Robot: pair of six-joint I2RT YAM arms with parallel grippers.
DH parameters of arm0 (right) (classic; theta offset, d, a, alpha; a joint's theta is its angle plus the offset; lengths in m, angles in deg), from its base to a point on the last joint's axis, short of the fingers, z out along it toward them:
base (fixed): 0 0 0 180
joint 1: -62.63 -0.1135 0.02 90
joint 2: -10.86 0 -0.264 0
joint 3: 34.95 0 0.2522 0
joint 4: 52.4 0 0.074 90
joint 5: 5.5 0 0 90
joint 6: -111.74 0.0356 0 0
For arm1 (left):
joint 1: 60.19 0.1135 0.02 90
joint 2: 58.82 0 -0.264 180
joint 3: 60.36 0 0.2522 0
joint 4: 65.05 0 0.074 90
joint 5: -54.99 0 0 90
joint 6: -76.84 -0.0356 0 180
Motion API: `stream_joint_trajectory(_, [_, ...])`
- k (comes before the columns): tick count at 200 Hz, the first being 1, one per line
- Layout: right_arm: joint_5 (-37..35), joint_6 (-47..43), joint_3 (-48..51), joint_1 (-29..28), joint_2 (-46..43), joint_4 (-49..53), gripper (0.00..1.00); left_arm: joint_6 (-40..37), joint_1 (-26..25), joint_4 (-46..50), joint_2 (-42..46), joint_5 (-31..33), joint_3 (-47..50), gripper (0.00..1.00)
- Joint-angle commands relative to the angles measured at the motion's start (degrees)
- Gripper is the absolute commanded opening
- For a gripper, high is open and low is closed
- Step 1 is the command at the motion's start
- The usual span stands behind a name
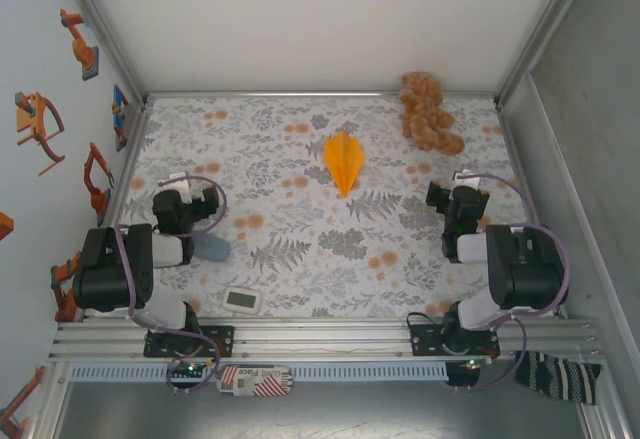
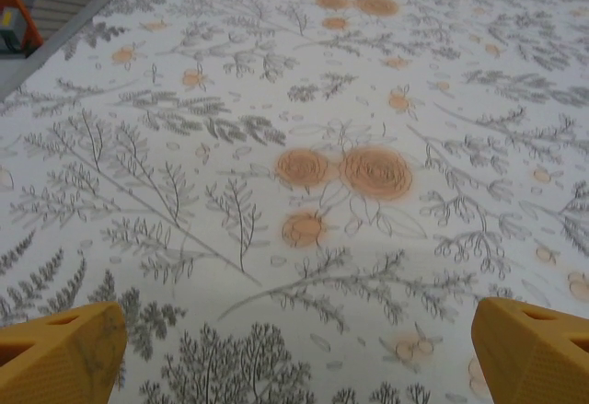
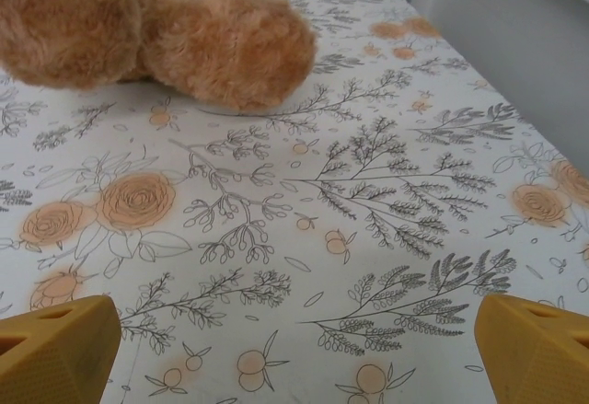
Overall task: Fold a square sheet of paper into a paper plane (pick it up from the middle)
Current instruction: Reset both arms
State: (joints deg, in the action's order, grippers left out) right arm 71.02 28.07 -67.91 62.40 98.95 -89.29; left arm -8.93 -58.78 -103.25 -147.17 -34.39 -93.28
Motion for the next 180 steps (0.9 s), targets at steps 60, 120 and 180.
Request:
stream_joint_trajectory(60, [0.8,-0.8,-2.0,0.4,0.3,-1.2,0.99,-1.9,-3.8,3.1,0.0,7.4,-3.9,0.96])
stream_joint_trajectory(120, [0.8,-0.8,-2.0,0.5,0.2,-1.2,0.99,-1.5,-3.1,4.0,0.0,5.8,-4.2,0.96])
stream_joint_trajectory(180, [0.8,-0.8,-2.0,0.4,0.3,-1.2,0.99,-1.6,-3.1,4.1,0.0,5.8,-4.2,0.96])
